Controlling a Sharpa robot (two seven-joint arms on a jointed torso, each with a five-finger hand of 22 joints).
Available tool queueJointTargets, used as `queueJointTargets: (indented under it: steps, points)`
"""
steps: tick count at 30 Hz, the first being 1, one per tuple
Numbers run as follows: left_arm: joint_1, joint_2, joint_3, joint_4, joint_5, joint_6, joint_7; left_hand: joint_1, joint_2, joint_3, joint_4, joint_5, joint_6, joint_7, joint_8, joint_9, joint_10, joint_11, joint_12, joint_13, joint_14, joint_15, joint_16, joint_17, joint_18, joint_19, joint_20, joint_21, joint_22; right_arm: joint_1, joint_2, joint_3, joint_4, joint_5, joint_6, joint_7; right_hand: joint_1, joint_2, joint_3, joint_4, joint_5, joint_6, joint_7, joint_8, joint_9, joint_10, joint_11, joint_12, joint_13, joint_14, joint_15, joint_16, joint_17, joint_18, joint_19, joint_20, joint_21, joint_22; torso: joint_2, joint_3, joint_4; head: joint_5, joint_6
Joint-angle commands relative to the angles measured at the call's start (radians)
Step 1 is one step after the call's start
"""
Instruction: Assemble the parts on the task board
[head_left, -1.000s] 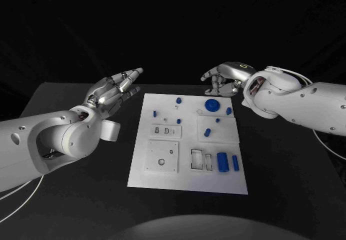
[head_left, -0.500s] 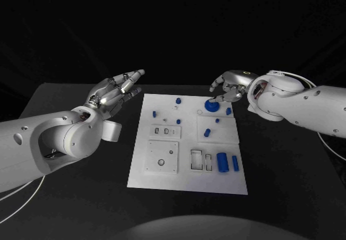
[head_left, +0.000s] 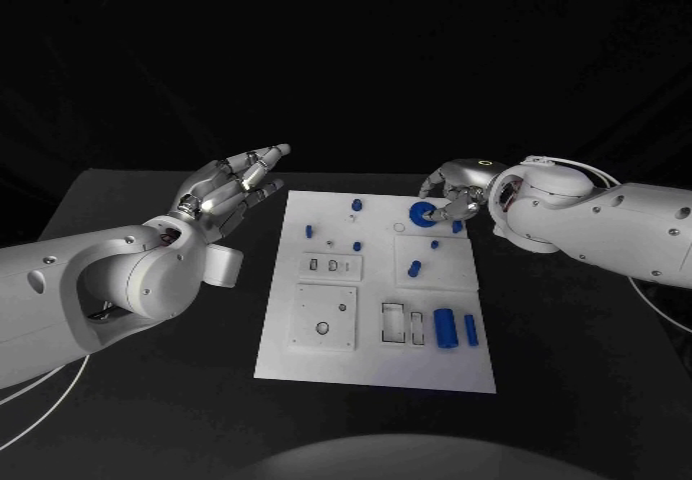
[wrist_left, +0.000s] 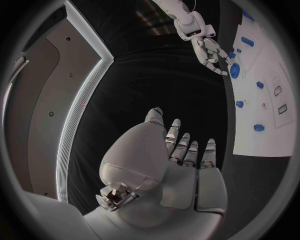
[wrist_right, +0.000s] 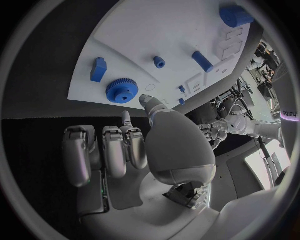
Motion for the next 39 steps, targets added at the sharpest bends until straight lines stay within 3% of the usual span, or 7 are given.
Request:
queueJointTargets:
  steps: [1,4,10,18,26,30,39]
  points:
    - [0.0,0.001,0.001,0.002,-0.006,0.021,0.006,0.009,0.001,0.003,0.001,0.005,0.005,-0.001,0.007,0.002,0.009,-0.001,0.005,0.001,0.0,0.007,0.005,0.002,0.009,0.0,0.005,0.005,0.001,-0.003,0.001,0.0,-0.002,-0.032,0.035,-0.02,0.012,-0.002,0.003,-0.009,0.007,-0.013,0.0,-0.005,0.004,0.106,0.002,0.004,0.263,0.104,-0.004,0.003,0.263,0.0,0.037,0.0,-0.007,0.234,0.0,-0.0002,-0.001,0.001,0.003]
    - [0.0,0.002,0.001,0.001,-0.006,0.022,0.005,0.009,0.001,0.003,0.001,0.005,0.009,-0.001,0.009,0.002,0.012,0.0,0.006,0.002,0.0,0.007,0.006,0.002,0.009,0.0,0.005,0.005,0.001,-0.004,0.002,0.0,-0.003,-0.035,0.038,-0.021,0.018,-0.003,0.008,-0.015,0.01,-0.02,0.001,-0.005,0.009,0.106,0.002,0.004,0.263,0.104,-0.003,0.003,0.263,0.0,0.036,0.001,-0.009,0.234,0.0,0.0,-0.0013,0.0,0.004]
    - [0.0,0.003,0.001,0.001,-0.006,0.025,0.005,0.009,0.001,0.003,0.001,0.005,0.01,0.0,0.01,0.002,0.014,0.001,0.006,0.002,0.001,0.008,0.007,0.002,0.009,0.001,0.005,0.006,0.002,-0.009,0.006,0.0,-0.012,-0.038,0.04,-0.021,0.022,-0.004,0.027,-0.027,0.061,-0.024,0.003,0.007,0.033,0.106,0.004,0.004,0.263,0.104,-0.002,0.003,0.263,0.0,0.035,0.002,-0.01,0.234,0.0,0.0004,-0.0003,-0.004,0.008]
    - [0.0,0.002,0.001,0.002,-0.006,0.027,0.004,0.01,0.001,0.003,0.001,0.006,0.012,0.001,0.011,0.002,0.016,0.001,0.006,0.003,0.001,0.009,0.008,0.002,0.009,0.001,0.006,0.007,0.002,-0.016,0.014,0.0,-0.028,-0.037,0.039,-0.015,0.019,-0.003,0.03,-0.027,0.067,-0.024,0.004,0.009,0.037,0.106,0.004,0.004,0.263,0.104,-0.002,0.003,0.263,-0.001,0.039,0.003,-0.007,0.235,0.0,0.0,-0.0003,-0.004,0.009]
    - [0.0,-0.001,0.001,0.005,-0.006,0.029,0.003,0.011,0.002,0.004,0.001,0.006,0.015,0.002,0.014,0.002,0.02,0.003,0.006,0.003,0.003,0.011,0.01,0.003,0.009,0.003,0.007,0.008,0.002,-0.02,0.023,0.0,-0.048,-0.031,0.031,-0.005,0.002,0.002,0.033,-0.018,0.053,-0.022,0.004,0.014,0.046,0.106,0.005,0.004,0.263,0.104,-0.001,0.003,0.263,-0.003,0.045,0.003,-0.001,0.238,0.0,-0.0001,-0.0003,-0.003,0.005]
    - [0.0,-0.002,0.001,0.005,-0.006,0.029,0.002,0.011,0.002,0.004,0.001,0.006,0.016,0.002,0.014,0.003,0.021,0.003,0.006,0.004,0.004,0.011,0.011,0.003,0.009,0.003,0.008,0.008,0.002,-0.021,0.028,0.0,-0.056,-0.029,0.026,-0.002,-0.009,0.002,0.034,-0.014,0.012,-0.026,0.003,0.016,0.054,0.106,0.004,0.004,0.263,0.104,-0.001,0.003,0.263,-0.002,0.044,0.003,-0.002,0.237,0.0,-0.0002,-0.0005,-0.003,0.004]
    - [0.0,-0.001,0.001,0.005,-0.006,0.033,0.0,0.012,0.002,0.004,0.0,0.007,0.017,0.003,0.015,0.003,0.022,0.004,0.007,0.004,0.004,0.012,0.011,0.003,0.009,0.004,0.008,0.009,0.003,-0.028,0.045,0.0,-0.075,-0.03,0.017,0.002,-0.006,0.005,0.04,-0.019,-0.013,-0.018,0.001,0.023,0.064,0.106,0.004,0.004,0.263,0.104,-0.001,0.003,0.263,-0.001,0.04,0.003,-0.006,0.235,0.0,0.0001,-0.0005,-0.002,0.002]
